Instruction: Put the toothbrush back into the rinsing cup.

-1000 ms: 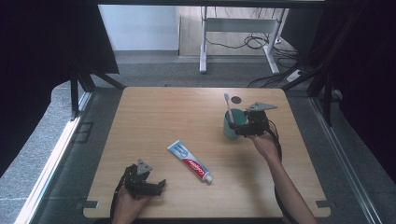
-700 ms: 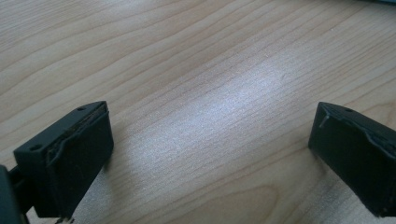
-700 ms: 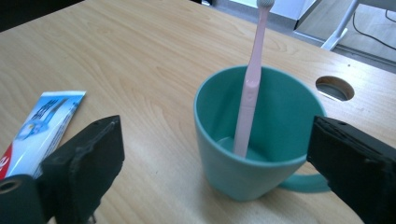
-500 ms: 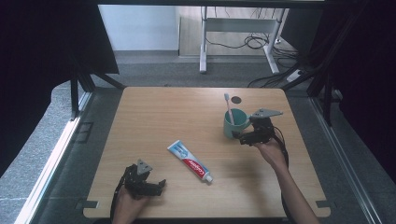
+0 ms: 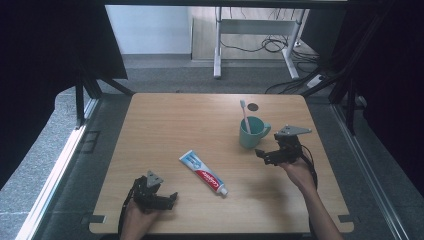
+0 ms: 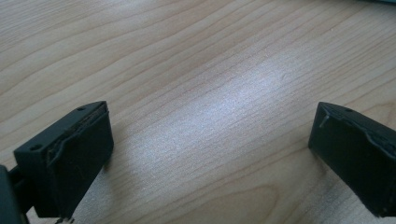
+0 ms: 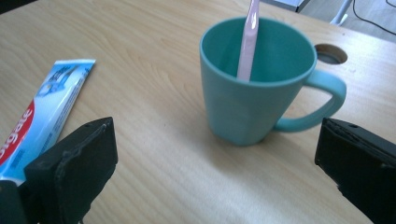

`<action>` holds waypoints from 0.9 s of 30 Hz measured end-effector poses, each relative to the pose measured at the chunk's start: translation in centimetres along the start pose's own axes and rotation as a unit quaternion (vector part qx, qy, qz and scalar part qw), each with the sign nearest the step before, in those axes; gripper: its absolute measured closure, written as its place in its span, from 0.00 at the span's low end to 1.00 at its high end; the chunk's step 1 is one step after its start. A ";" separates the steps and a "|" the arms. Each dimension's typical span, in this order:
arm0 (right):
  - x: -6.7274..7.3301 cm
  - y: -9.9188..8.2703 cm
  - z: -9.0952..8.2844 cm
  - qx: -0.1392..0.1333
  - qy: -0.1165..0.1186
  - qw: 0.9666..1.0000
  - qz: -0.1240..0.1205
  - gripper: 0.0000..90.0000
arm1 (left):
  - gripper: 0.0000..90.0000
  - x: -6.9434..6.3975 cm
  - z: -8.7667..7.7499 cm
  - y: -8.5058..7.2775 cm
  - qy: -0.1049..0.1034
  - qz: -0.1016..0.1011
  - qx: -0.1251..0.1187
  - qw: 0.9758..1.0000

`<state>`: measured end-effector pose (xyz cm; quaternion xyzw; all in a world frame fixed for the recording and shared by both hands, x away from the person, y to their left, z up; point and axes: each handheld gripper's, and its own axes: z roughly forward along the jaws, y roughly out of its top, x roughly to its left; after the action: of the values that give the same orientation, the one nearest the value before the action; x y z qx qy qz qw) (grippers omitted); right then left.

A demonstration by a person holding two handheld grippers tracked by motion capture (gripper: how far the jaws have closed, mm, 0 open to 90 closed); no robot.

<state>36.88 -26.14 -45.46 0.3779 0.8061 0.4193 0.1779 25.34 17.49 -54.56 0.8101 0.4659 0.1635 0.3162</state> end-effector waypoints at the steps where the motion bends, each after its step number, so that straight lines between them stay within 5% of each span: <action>1: 0.1 -0.2 -0.1 0.002 -0.001 1.000 0.000 0.00 | 0.00 0.0 0.0 0.0 0.000 0.000 0.000 1.000; 16: 1.4 -3.7 -1.8 0.011 -0.006 1.000 -0.010 0.00 | 0.00 0.0 0.0 0.0 0.001 0.001 -0.001 1.000; 27: 1.9 -6.7 -2.5 0.009 -0.013 1.000 0.017 0.00 | 0.00 0.0 0.0 0.0 0.001 0.000 -0.001 1.000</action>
<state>31.09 -28.44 -49.36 0.3987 0.8007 0.4104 0.1774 25.34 17.49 -54.58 0.8099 0.4658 0.1646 0.3161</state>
